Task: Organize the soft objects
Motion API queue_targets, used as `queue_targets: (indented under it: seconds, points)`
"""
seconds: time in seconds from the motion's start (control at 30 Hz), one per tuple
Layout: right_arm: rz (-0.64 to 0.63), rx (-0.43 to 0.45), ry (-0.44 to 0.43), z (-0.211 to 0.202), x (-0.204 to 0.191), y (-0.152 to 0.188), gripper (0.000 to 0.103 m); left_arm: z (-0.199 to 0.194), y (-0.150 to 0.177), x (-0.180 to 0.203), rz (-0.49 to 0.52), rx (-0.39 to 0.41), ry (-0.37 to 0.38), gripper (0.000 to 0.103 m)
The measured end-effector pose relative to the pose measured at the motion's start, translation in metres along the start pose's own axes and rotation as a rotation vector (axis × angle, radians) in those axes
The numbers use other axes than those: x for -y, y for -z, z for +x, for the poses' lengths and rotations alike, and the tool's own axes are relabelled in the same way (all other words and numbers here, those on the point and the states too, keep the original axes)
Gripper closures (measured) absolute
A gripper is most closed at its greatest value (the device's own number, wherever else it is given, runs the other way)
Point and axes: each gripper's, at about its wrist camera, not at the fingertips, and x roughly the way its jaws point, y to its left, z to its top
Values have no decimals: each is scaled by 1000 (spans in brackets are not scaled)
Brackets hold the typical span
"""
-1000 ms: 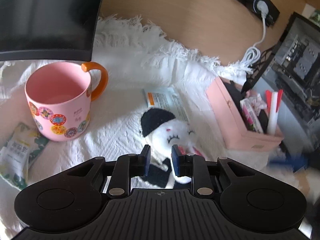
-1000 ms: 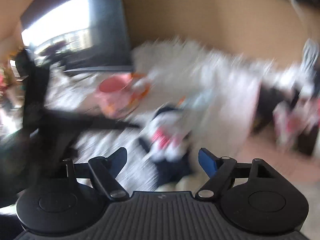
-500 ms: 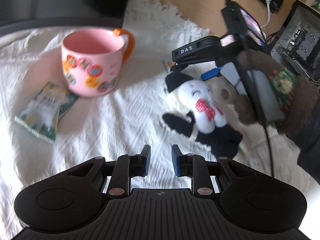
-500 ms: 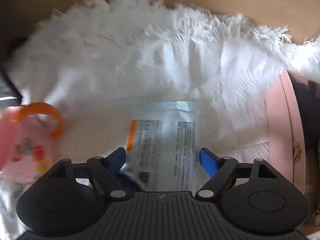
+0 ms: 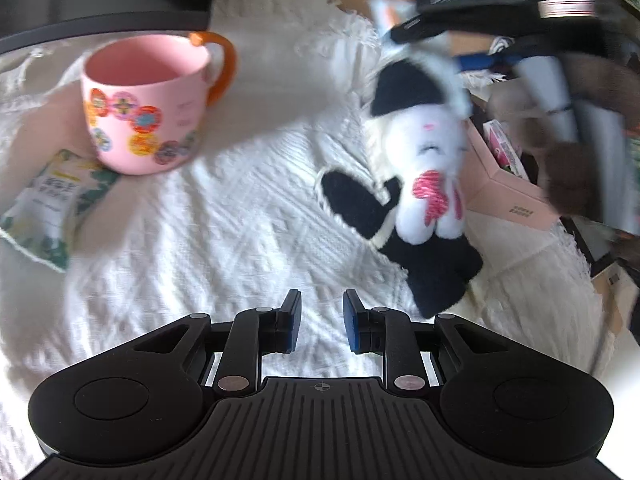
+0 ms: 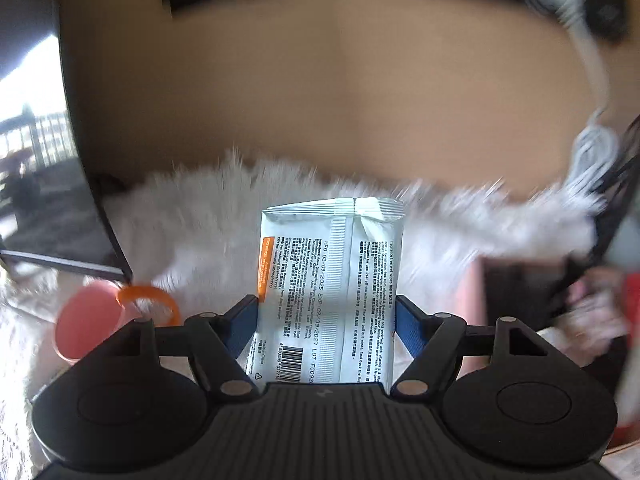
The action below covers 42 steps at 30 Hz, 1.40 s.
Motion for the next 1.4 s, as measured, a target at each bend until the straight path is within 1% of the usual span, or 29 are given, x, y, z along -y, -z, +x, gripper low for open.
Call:
queue_targets:
  seconds: [0.1,0.17,0.23,0.27,0.37,0.47,0.57,0.67,0.77,0.8,0.87,0.97,1.03,1.1,1.2,1.23,1.3,1.4]
  points:
    - [8,59,12,-41,22,-4,30,10,-4,10,-12,-6,2,78]
    - [24,99,30,-70,40,1,30,15,-9,17,-23,-3,8,78]
    - [51,117,40,-89,61,6,30,20,-13,25,-19,7,18,78]
    - [69,112,40,-99,72,11,30,22,-15,30,-13,13,22,78]
    - [158,66,42,-116,108,30,30,28,-22,44,17,28,32,78]
    - [240,21,49,-126,141,57,30,33,-25,60,72,40,47,78]
    - [299,-8,98,-132,168,85,30,37,-27,81,120,53,59,78]
    - [364,-56,151,-133,193,109,30,38,-28,93,141,93,80,78]
    - [367,-83,229,-130,209,132,30,35,-30,105,171,120,83,78]
    - [373,-95,239,-128,213,138,30,34,-31,108,178,125,86,78]
    - [401,-138,225,-122,225,156,30,29,-32,118,205,128,113,78]
    - [448,-189,212,-118,235,177,29,28,-33,143,298,98,206,78]
    - [431,-188,205,-121,233,187,29,27,-32,162,358,96,248,78]
    - [389,-173,218,-128,229,193,29,29,-32,175,387,93,273,78]
    - [314,-148,230,-142,220,198,27,32,-29,185,428,67,273,78]
    - [290,-147,217,-144,216,199,24,34,-28,184,435,54,258,78]
    - [256,-153,188,-146,210,202,24,33,-21,179,435,29,226,78]
    - [190,-166,186,-145,195,204,24,34,-12,165,417,-25,193,78]
